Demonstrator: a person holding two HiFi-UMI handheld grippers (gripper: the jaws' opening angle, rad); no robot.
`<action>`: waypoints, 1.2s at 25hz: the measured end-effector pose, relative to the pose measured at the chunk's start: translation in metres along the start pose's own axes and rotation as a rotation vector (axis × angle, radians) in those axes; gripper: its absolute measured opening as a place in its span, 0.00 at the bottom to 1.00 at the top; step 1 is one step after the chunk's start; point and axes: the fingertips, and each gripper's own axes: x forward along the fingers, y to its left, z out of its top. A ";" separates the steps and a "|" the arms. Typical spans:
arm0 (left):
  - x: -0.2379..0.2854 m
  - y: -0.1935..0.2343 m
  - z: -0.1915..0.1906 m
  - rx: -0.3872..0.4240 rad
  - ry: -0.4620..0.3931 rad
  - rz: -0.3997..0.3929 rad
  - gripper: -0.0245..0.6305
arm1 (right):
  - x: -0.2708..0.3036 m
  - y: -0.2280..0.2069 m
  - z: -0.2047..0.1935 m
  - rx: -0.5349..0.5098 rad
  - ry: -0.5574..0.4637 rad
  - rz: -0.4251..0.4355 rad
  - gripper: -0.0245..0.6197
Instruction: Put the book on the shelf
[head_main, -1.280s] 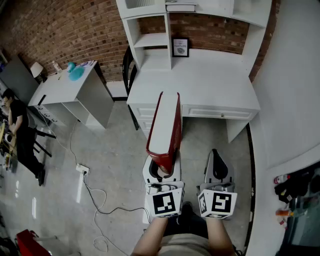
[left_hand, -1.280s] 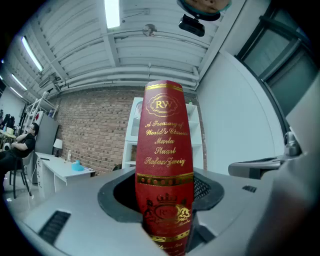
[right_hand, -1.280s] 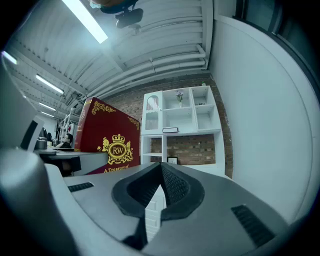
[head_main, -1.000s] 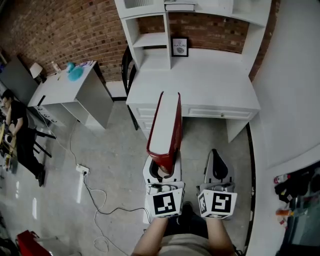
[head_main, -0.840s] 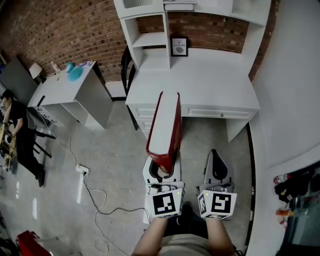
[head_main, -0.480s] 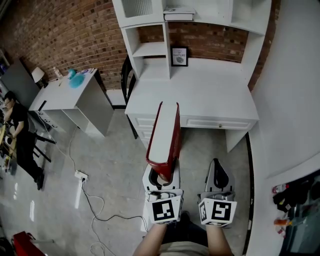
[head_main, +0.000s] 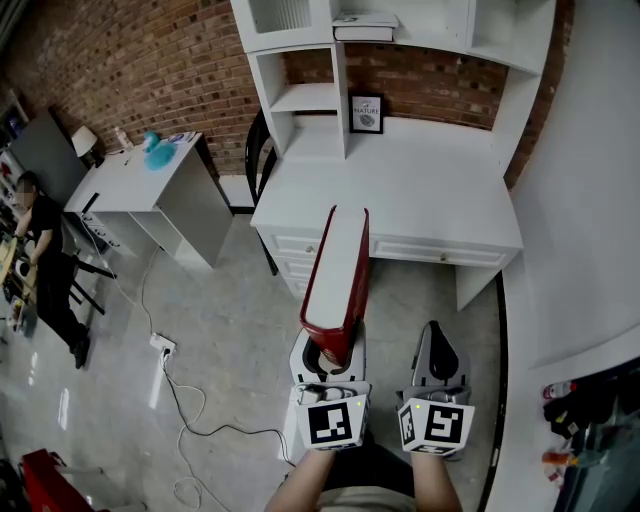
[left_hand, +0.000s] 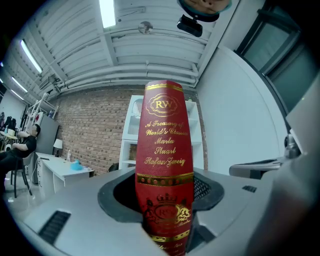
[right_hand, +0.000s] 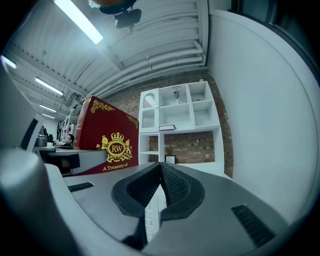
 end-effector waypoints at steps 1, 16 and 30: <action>0.002 0.000 -0.001 0.000 0.002 0.002 0.41 | 0.002 0.000 -0.001 0.001 0.002 0.001 0.06; 0.086 0.023 -0.024 -0.012 0.035 0.002 0.41 | 0.085 -0.016 -0.012 -0.004 0.037 -0.020 0.06; 0.183 0.052 -0.025 -0.015 0.032 -0.024 0.41 | 0.188 -0.020 -0.007 -0.011 0.048 -0.044 0.06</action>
